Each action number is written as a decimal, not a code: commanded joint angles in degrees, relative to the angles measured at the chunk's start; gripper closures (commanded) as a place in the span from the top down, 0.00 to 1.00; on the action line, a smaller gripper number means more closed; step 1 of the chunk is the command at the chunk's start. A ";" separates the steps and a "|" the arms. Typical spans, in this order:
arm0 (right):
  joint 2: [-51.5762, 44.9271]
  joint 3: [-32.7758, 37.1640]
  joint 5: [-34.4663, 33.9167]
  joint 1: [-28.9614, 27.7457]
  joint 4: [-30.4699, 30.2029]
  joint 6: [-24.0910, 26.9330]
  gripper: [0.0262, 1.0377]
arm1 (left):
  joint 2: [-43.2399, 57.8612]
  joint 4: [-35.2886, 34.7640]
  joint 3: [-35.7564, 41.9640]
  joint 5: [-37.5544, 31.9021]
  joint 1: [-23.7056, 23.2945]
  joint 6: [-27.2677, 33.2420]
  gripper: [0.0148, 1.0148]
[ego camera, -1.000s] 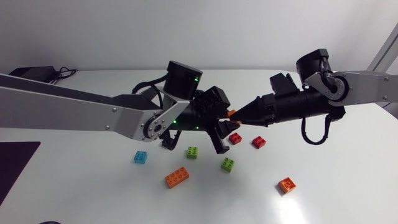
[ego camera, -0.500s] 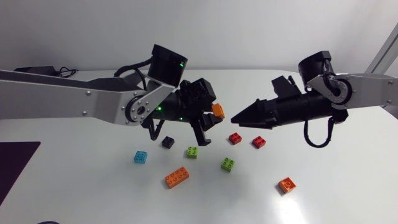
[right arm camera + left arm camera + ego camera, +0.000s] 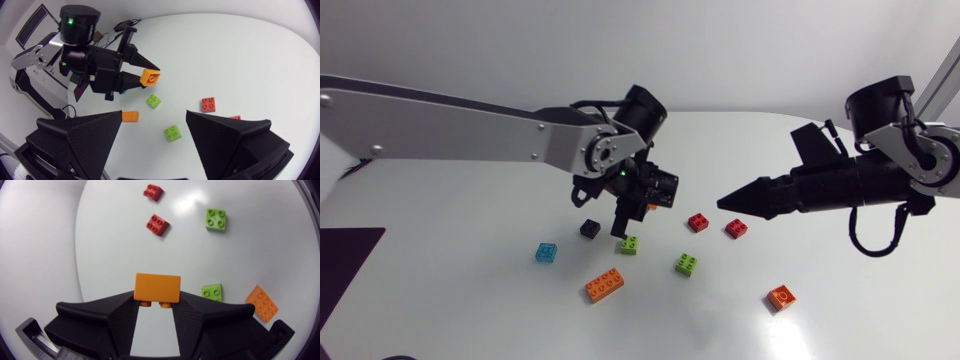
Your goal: Separate the duplo bricks
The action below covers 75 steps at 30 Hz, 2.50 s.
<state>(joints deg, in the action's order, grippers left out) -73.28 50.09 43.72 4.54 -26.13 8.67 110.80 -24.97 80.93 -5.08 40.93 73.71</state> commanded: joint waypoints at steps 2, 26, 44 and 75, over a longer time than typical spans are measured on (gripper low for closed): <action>3.14 -3.06 -1.01 -0.23 -1.47 2.67 0.89 | 5.12 -1.22 3.45 -5.38 2.23 9.87 0.23; 12.28 -9.04 -1.01 -6.38 -5.51 11.72 0.91 | 19.80 0.27 11.27 -27.53 4.25 29.73 0.23; 21.07 -16.86 -4.09 -6.47 -0.68 12.95 0.95 | 23.05 0.36 12.24 -30.07 4.42 31.58 0.41; 9.55 -18.88 -27.90 -4.27 -0.50 18.58 0.89 | 8.20 -4.38 19.09 -4.41 1.08 1.52 0.88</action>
<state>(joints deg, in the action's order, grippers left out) -62.30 32.45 16.58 0.38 -25.63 27.05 121.36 -28.29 98.70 -11.35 42.35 80.84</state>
